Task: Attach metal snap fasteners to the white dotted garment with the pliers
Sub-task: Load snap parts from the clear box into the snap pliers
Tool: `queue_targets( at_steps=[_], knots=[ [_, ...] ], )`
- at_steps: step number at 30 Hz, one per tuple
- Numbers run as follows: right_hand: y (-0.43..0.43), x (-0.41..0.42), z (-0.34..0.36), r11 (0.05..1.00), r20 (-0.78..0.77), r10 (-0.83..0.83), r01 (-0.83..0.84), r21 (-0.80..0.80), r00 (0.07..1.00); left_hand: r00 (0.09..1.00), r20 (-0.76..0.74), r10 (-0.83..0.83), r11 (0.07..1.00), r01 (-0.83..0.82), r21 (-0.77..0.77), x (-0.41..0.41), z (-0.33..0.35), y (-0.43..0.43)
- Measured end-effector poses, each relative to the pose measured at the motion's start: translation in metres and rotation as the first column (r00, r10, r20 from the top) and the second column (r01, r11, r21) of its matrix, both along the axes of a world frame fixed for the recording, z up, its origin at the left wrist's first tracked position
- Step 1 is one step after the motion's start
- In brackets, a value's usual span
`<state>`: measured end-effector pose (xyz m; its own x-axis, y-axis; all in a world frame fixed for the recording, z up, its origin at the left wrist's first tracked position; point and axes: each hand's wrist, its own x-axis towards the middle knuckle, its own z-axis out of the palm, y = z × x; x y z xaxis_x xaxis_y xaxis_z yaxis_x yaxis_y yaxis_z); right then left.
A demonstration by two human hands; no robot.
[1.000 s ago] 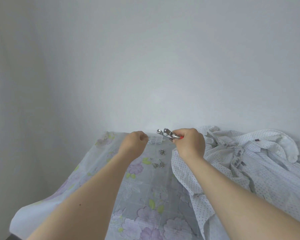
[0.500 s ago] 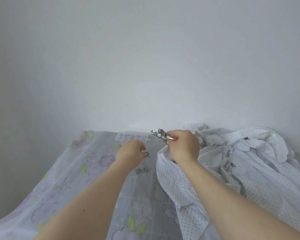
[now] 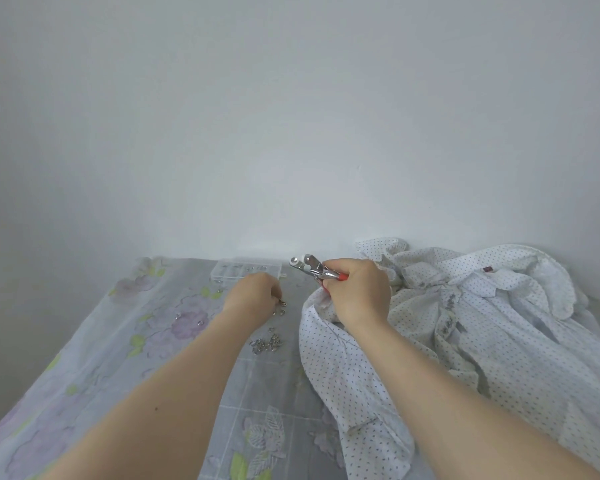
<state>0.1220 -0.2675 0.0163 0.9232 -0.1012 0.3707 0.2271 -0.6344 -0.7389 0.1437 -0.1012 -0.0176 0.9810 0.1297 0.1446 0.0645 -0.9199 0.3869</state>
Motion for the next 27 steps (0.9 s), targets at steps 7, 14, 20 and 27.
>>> queue_targets(
  at_steps=[7, 14, 20, 27],
  knots=[
    [-0.002, -0.001, 0.001, 1.0, -0.007, 0.001, 0.0, 0.015, 1.0, 0.996, 0.063, 0.058, 0.992, -0.051, -0.114, -0.001, 0.005, 0.0],
    [-0.003, -0.003, 0.002, 1.0, -0.001, -0.003, 0.003, 0.027, 1.0, 0.98, 0.063, 0.187, 0.779, -0.109, -0.618, -0.008, 0.016, 0.004],
    [-0.006, -0.009, 0.004, 1.0, -0.006, -0.024, 0.024, -0.006, 1.0, 0.98, 0.007, 0.197, 0.658, -0.127, -0.742, -0.019, 0.018, 0.013],
    [-0.005, -0.018, 0.009, 1.0, -0.021, -0.024, 0.023, -0.017, 1.0, 0.976, 0.116, 0.182, 0.496, 0.01, -0.868, -0.032, 0.035, 0.003]
  ],
)
